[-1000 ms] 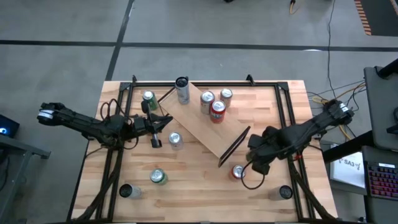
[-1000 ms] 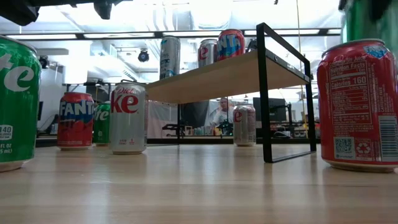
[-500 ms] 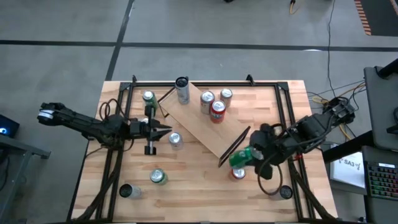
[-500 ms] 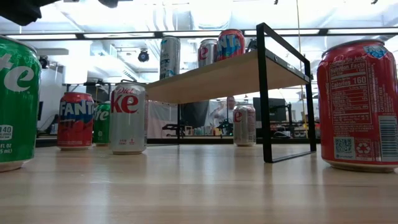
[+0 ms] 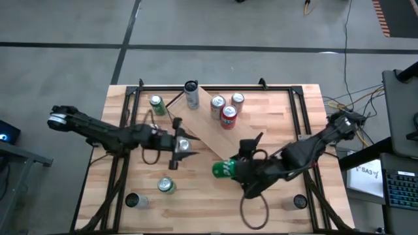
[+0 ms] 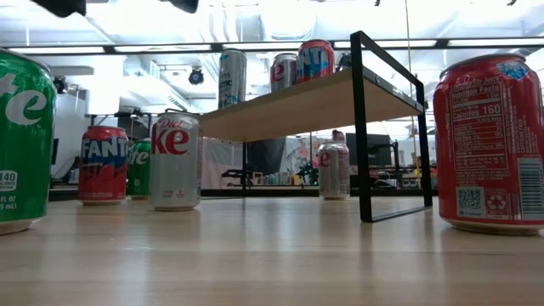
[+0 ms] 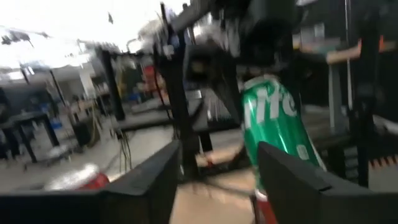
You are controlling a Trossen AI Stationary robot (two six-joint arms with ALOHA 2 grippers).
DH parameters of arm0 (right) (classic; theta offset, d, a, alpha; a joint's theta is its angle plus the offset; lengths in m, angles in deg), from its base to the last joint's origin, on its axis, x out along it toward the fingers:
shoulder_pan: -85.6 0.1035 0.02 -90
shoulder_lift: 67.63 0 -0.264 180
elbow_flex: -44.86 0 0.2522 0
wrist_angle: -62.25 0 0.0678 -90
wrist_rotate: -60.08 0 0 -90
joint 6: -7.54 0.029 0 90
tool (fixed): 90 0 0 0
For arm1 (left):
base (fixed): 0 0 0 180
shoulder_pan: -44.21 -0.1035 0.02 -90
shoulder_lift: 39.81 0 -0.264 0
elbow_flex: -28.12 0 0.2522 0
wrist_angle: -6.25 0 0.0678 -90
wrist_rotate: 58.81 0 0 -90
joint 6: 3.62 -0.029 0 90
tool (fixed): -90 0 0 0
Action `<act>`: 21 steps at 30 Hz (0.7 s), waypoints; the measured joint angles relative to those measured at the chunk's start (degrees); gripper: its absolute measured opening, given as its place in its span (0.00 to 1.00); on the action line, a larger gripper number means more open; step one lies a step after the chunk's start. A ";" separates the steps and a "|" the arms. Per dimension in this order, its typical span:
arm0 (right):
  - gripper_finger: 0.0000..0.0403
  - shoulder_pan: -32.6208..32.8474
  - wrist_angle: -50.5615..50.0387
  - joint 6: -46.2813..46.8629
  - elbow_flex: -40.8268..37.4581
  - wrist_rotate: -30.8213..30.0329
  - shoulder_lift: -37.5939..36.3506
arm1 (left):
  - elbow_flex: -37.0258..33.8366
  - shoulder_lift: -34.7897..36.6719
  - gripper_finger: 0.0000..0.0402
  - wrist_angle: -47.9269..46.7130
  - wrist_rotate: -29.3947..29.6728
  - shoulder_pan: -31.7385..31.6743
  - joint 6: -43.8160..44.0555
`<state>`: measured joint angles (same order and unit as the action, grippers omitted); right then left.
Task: Place canned beverage on shelf
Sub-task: Put the bottom right green soda can on the shelf
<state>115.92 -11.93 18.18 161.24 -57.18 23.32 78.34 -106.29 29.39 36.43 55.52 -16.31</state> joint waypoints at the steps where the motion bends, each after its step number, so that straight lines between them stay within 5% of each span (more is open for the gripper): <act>1: 0.71 -0.02 -0.66 -0.67 0.69 -1.30 1.05 | 1.26 -0.98 0.55 -1.55 0.00 0.00 -0.02; 9: 0.71 -0.89 -10.12 -2.92 10.77 -9.03 9.34 | 8.36 -6.62 0.75 -11.37 -0.34 0.02 -0.04; 15: 0.71 -1.82 -13.32 -6.18 17.37 -9.12 13.68 | 10.31 -9.25 0.78 -13.35 -7.76 0.04 -0.83; 21: 0.71 -3.08 -15.04 -8.75 20.67 -10.16 15.05 | 10.86 -9.88 0.78 -15.59 -7.71 0.00 -0.94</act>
<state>112.84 -26.96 9.43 181.91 -67.34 38.37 89.19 -116.17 13.80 28.72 55.52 -17.25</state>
